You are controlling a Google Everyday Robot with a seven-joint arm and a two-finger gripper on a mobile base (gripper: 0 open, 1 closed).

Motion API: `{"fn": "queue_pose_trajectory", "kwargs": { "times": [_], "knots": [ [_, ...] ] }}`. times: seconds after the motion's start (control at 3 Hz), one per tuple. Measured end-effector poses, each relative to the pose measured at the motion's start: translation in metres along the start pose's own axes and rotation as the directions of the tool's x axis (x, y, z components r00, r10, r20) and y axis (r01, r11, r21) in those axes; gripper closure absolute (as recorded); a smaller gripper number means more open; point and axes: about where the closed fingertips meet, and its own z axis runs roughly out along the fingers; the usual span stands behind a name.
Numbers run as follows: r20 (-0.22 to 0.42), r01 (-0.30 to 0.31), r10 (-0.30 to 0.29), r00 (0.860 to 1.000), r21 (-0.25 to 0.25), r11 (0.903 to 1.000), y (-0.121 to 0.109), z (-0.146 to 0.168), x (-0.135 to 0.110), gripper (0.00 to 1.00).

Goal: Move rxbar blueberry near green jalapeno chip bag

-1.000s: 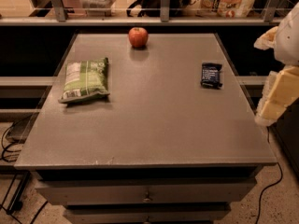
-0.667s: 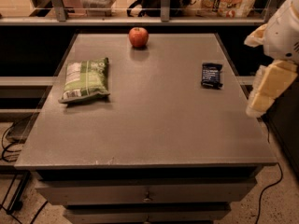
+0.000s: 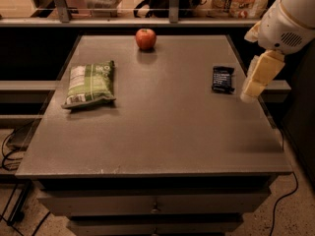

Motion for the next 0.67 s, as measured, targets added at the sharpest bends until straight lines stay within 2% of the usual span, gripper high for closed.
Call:
{"fn": "queue_pose_trajectory", "kwargs": {
  "times": [0.33, 0.67],
  "knots": [
    [0.023, 0.001, -0.002, 1.000, 0.006, 1.0000, -0.0370, 0.0198, -0.0062, 0.00],
    [0.023, 0.002, -0.002, 1.000, 0.006, 1.0000, -0.0370, 0.0199, -0.0062, 0.00]
  ]
}}
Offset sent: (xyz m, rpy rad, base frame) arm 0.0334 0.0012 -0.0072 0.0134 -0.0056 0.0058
